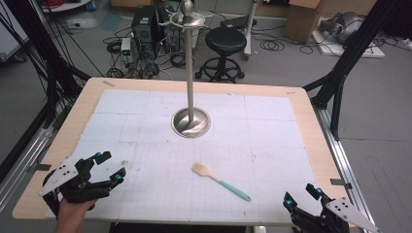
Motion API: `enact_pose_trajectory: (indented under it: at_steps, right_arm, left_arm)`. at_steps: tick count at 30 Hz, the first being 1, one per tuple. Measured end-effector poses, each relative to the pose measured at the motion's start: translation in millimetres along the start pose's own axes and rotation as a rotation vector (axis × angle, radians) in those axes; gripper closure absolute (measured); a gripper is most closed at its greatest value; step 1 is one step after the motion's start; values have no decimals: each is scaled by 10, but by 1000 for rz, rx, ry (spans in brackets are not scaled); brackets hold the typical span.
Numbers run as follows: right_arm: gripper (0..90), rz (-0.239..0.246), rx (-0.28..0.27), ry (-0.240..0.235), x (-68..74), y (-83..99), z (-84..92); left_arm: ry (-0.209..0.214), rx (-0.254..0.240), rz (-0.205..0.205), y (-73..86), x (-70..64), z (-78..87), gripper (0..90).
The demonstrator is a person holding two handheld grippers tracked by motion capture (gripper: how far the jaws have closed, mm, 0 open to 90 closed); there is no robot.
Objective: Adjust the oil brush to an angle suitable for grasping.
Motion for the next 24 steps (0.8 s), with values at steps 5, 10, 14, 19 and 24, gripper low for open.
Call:
enact_pose_trajectory:
  at_steps: [5, 10, 14, 19, 24]
  right_arm:
    - [189, 0, -1, -4, 9, 1, -5]
    - [165, -12, -4, 4, 36, -8, -36]
    - [183, 7, 14, -27, 165, -37, -144]
    - [651, 71, 45, -152, 512, -65, -285]
    - [889, 105, 137, -212, 757, 9, -495]
  left_arm:
    - [0, 4, 1, 6, 9, -5, 197]
    - [-4, 5, 6, 15, 22, -15, 197]
    - [-8, 13, 17, 32, 38, -30, 197]
    - [-5, 23, 3, 41, 18, -20, 198]
    - [-12, 21, 4, 45, 27, -3, 200]
Point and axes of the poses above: each handheld gripper's, and its own axes: z roughly backward along the jaws, y roughly out of its underside, x roughly to its left, the point moved 6 cm from there along -z, roughly forward along the jaws, and after that the axes turned 2 degrees about z, right-handed, at the moved point
